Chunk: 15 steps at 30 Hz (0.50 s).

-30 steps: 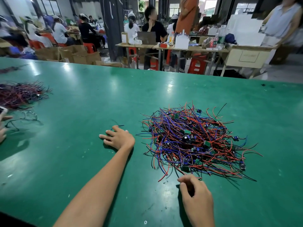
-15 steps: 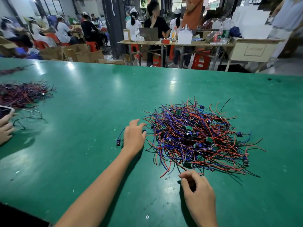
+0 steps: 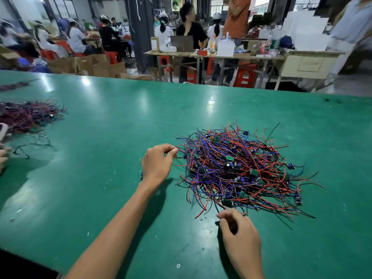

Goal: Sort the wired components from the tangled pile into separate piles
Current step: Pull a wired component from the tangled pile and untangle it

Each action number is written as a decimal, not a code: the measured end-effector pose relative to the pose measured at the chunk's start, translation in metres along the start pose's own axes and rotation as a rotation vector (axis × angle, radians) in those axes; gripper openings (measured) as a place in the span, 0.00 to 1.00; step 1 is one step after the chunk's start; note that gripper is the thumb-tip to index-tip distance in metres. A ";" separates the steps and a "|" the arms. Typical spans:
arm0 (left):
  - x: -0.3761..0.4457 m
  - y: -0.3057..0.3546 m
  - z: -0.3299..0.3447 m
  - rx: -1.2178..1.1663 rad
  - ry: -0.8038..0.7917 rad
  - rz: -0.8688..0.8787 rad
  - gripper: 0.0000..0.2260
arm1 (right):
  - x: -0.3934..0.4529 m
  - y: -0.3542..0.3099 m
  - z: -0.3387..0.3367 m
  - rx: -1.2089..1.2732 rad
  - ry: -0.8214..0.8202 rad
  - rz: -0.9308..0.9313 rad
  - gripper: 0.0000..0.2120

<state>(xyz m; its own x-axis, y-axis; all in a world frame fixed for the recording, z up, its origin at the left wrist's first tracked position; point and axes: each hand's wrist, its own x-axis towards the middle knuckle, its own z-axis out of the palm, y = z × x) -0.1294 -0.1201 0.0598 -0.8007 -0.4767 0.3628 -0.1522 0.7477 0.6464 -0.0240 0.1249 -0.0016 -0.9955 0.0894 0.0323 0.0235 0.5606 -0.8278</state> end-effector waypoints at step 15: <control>0.003 0.111 -0.077 -0.196 0.045 0.414 0.05 | 0.039 -0.074 -0.009 0.418 0.205 -0.368 0.27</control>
<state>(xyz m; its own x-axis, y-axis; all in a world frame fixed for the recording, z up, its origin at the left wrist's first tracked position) -0.1044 -0.0744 0.1840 -0.7442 -0.1795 0.6434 0.2910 0.7800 0.5541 -0.0638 0.0941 0.0662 -0.8922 0.1315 0.4321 -0.3993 0.2173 -0.8907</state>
